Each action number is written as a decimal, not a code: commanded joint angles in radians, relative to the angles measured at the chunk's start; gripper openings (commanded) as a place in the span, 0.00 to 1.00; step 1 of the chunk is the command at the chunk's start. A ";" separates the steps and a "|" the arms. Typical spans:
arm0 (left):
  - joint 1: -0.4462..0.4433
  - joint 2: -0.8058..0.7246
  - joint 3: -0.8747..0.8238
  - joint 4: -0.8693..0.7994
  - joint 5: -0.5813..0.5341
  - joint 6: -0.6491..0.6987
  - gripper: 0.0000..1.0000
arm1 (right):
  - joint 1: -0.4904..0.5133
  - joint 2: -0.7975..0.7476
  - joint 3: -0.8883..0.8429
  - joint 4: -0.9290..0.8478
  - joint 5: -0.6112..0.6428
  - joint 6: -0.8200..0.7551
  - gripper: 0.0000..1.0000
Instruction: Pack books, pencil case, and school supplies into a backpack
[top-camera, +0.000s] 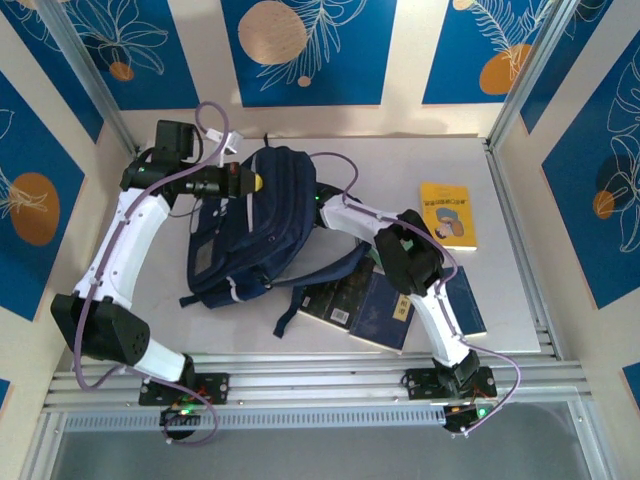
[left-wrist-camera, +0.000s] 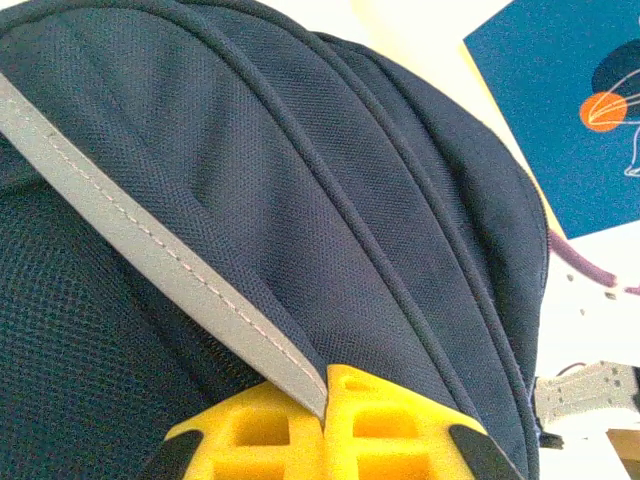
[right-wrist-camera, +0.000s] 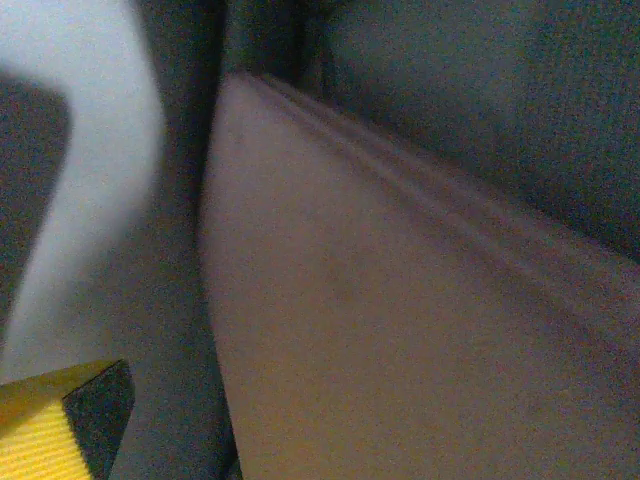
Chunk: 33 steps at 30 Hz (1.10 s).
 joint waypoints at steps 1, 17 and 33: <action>0.044 -0.061 -0.024 0.138 0.062 -0.026 0.00 | -0.001 -0.166 -0.051 -0.081 0.062 -0.139 0.99; 0.126 -0.132 -0.133 0.155 -0.177 -0.115 0.00 | -0.105 -0.444 -0.313 -0.135 0.165 -0.230 0.94; 0.105 0.024 -0.178 0.201 -0.541 -0.189 0.02 | -0.269 -0.542 -0.290 -0.793 0.739 -0.042 0.99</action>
